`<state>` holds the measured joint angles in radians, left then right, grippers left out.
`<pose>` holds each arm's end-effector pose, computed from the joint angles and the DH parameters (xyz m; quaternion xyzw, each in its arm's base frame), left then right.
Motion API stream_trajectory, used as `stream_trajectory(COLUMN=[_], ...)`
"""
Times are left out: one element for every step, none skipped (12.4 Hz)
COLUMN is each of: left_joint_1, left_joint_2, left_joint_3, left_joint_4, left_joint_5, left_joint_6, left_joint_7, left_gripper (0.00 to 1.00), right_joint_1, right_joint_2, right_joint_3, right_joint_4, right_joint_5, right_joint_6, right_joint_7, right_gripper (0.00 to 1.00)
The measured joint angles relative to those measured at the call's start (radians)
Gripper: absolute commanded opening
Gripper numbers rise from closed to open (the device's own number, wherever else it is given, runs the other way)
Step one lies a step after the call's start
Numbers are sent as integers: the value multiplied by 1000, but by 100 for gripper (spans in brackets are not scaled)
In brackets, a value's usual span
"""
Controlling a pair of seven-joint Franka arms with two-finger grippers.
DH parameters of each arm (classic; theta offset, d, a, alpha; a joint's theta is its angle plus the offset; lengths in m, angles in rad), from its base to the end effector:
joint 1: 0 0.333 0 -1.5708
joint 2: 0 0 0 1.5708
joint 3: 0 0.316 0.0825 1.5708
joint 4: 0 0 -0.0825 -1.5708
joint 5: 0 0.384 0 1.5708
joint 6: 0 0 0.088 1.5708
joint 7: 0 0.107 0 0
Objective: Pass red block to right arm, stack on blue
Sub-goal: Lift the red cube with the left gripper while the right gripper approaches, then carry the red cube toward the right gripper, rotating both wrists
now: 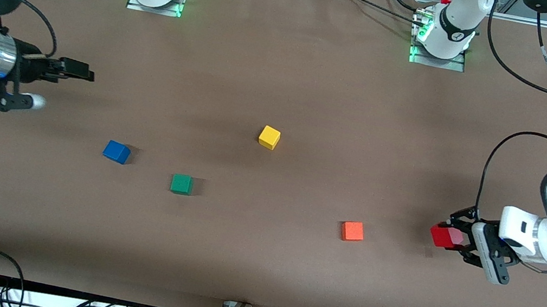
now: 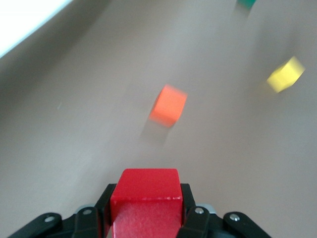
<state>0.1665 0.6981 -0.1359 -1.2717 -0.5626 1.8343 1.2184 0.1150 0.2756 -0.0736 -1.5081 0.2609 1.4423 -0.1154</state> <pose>0.7309 0.0038 0.3494 0.8400 -0.4444 0.1283 0.2838 0.6039 0.0601 0.4875 -0.9759 -0.0709 0.1636 0.1261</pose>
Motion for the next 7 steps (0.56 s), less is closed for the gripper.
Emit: stream_trajectory(left_joint_1=[6,6,3,-4,-14,-27,-43], left_joint_2=[3,6,8,10,17,32,50], left_joint_3=[0,-1,-7,-19,-32,-55,-77], left_joint_4=[0,0,0,0,0,0,-1], left_joint_5=[-146,-263,-359,-456,-549,-635,-719], left_joint_6=[-28,-41,-48,-52,-55,-56,-55], left_joint_7=[11,20,25,25,39,76,110], left_gripper=[0,0,0,0,0,0,0], right_joint_1=[11,17,20,20,21,23,29], right_joint_2=[17,42,71,105,140,173,203], right_joint_3=[0,0,1,0,0,1,1], right_joint_4=[0,0,0,0,1,1,2], right_joint_5=[74,174,284,405,525,654,775], right_joint_6=[2,4,13,37,55,67,77], right_joint_7=[0,0,0,0,0,0,0], right_gripper=[100,100,100,100,100,100,100])
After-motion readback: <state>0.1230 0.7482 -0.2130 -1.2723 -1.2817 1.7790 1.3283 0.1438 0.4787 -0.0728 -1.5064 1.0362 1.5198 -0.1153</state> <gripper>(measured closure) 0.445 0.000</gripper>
